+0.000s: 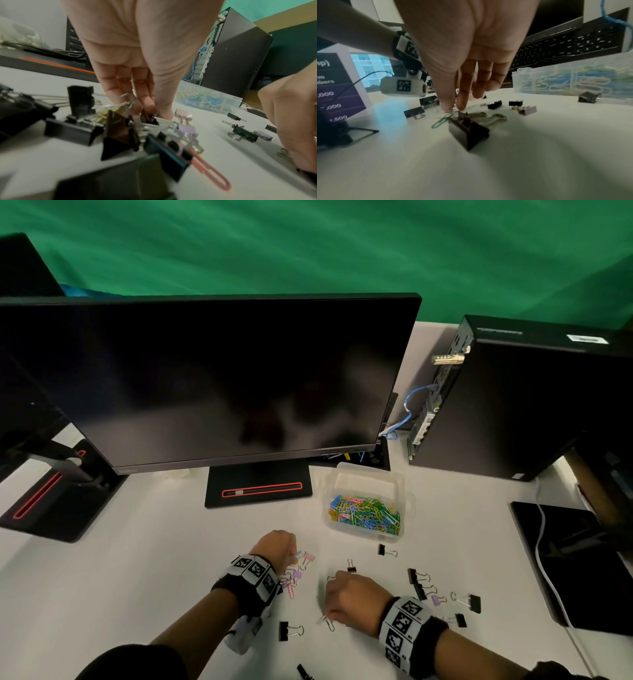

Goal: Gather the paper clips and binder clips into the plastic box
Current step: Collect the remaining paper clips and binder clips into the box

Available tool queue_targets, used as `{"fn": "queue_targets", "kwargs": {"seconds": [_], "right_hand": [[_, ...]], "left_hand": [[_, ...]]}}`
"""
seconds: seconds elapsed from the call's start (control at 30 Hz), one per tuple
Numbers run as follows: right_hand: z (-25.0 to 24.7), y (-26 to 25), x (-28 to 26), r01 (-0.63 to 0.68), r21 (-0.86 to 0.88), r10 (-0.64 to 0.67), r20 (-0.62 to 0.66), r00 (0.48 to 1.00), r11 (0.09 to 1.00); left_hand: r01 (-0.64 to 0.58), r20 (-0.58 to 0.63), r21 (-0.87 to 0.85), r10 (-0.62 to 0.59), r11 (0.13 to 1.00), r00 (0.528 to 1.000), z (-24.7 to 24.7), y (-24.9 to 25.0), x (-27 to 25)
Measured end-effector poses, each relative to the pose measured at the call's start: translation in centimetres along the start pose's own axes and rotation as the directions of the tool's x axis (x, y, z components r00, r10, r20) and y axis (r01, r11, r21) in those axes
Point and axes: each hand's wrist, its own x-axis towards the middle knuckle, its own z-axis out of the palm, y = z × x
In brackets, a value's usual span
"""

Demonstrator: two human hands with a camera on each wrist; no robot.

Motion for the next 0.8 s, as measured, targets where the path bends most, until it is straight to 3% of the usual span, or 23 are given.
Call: {"fn": "queue_targets", "kwargs": {"seconds": [0.07, 0.37, 0.6, 0.8], "right_hand": [[0.0, -0.1, 0.0, 0.013, -0.091, -0.018, -0.062, 0.998, 0.996], [-2.1, -1.2, -0.2, 0.047, 0.093, -0.051, 0.044, 0.998, 0.995], [1.4, 0.4, -0.2, 0.091, -0.076, -0.081, 0.128, 0.988, 0.993], [3.5, 0.3, -0.7, 0.001, -0.201, -0.011, -0.051, 0.999, 0.980]], "left_hand": [[-0.006, 0.024, 0.026, 0.006, 1.000, 1.000, -0.1, 0.2, -0.1], [-0.033, 0.048, 0.071, 0.030, 0.997, 0.998, -0.3, 0.5, -0.3], [-0.107, -0.135, -0.030, 0.102, 0.994, 0.986, -2.1, 3.2, 0.3], [-0.231, -0.257, -0.293, 0.157, 0.928, 0.954, -3.3, 7.3, 2.8]]}}
